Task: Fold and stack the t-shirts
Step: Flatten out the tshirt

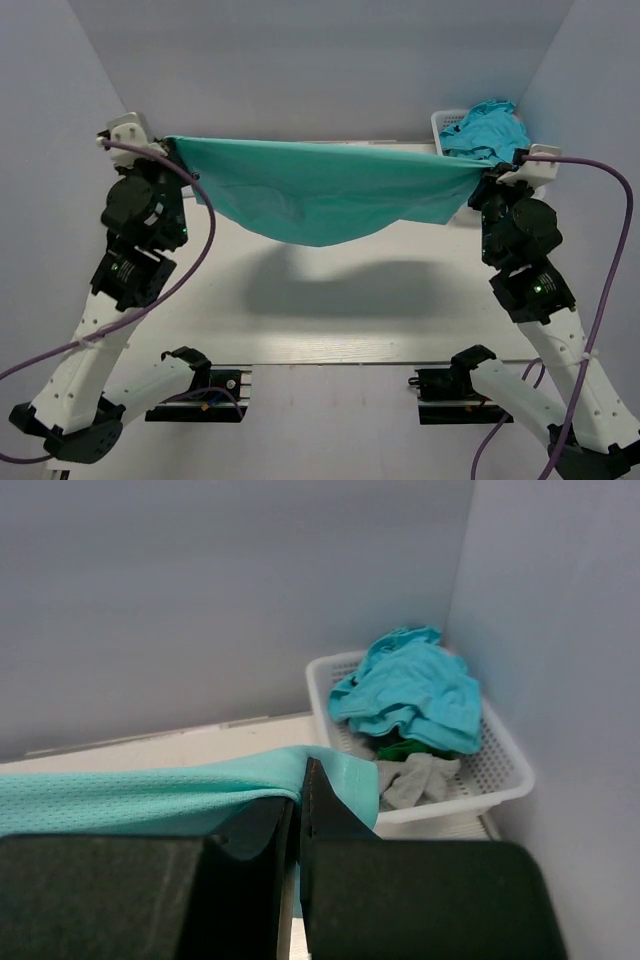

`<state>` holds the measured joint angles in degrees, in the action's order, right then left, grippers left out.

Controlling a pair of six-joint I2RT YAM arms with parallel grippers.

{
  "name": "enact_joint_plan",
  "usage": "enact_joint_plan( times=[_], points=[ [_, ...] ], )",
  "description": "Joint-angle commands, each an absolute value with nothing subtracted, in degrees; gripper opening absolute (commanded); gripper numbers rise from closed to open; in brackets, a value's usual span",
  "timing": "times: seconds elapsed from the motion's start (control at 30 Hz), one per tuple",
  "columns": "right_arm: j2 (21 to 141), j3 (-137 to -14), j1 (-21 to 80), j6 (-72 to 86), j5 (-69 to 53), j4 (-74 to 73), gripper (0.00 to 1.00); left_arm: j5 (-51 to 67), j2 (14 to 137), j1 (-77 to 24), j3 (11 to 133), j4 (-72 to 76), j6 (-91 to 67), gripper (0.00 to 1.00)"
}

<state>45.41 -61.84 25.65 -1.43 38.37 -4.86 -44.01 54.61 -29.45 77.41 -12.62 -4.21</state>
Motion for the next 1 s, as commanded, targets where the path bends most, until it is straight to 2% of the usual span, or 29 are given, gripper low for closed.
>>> enact_joint_plan(
  times=[0.0, 0.17, 0.3, 0.43, 0.47, 0.53, 0.57, 0.63, 0.67, 0.73, 0.77, 0.8, 0.83, 0.87, 0.9, 0.93, 0.97],
  points=[
    [43.86, -64.86, 25.22, 1.47, 35.95, -8.78, 0.00, -44.49, 50.98, -28.83, 78.84, -13.70, -2.37, 0.00],
    [47.89, -64.69, 25.14, 2.90, 35.42, -9.93, 0.00, -36.75, 53.25, -28.83, 78.84, -14.59, -4.65, 0.00],
    [54.57, -65.74, 25.14, 5.71, 32.27, -10.28, 0.00, -34.80, 65.36, -28.31, 82.70, -18.89, -6.15, 0.00],
    [65.81, -66.71, 24.43, 10.53, 29.98, -9.41, 0.00, -37.18, 80.39, -26.20, 87.44, -21.26, -8.43, 0.00],
    [72.44, -67.06, 23.65, 10.81, 27.53, -8.88, 0.00, -36.39, 86.34, -25.41, 88.15, -21.27, -10.09, 0.00],
    [77.76, -70.39, 23.03, 12.21, 26.11, -9.23, 0.00, -31.66, 92.95, -22.16, 92.25, -22.84, -13.17, 0.00],
    [85.88, -71.62, 21.90, 12.39, 24.02, -10.62, 0.00, -28.16, 96.73, -21.10, 94.20, -24.77, -15.18, 0.00],
    [91.73, -78.11, 20.40, 12.39, 23.03, -12.81, 0.00, -26.55, 108.77, -18.39, 101.66, -27.23, -17.22, 0.00],
    [100.02, -80.22, 19.87, 12.22, 21.81, -13.70, 0.00, -25.50, 112.90, -17.67, 104.82, -28.81, -17.92, 0.00],
    [107.96, -89.88, 17.67, 12.04, 20.75, -17.72, 0.00, -24.88, 124.29, -16.44, 115.54, -33.47, -18.63, 0.00],
    [113.50, -99.48, 17.06, 12.65, 18.74, -19.75, 0.00, -24.87, 127.15, -15.57, 118.62, -34.27, -19.15, 0.01],
    [115.73, -102.89, 15.57, 12.92, 18.37, -21.69, 0.00, -24.87, 129.27, -15.56, 123.87, -34.89, -19.16, 0.08],
    [120.28, -105.79, 15.38, 12.57, 17.67, -26.32, 0.11, -23.57, 131.03, -14.34, 125.67, -35.41, -19.16, 0.33],
    [122.06, -108.78, 15.12, 12.39, 16.88, -27.93, 0.30, -20.60, 131.91, -14.33, 126.90, -35.42, -19.16, 0.43],
    [123.65, -114.99, 14.86, 12.04, 16.61, -28.99, 0.52, -19.00, 131.92, -13.63, 126.91, -34.81, -19.16, 0.49],
    [125.58, -115.74, 15.03, 10.91, 17.05, -30.22, 0.69, -17.94, 130.71, -13.62, 125.87, -32.80, -19.16, 0.51],
    [125.33, -116.01, 14.94, 10.90, 16.18, -30.41, 0.90, -16.36, 129.39, -13.01, 124.29, -31.74, -18.64, 0.98]
  ],
)
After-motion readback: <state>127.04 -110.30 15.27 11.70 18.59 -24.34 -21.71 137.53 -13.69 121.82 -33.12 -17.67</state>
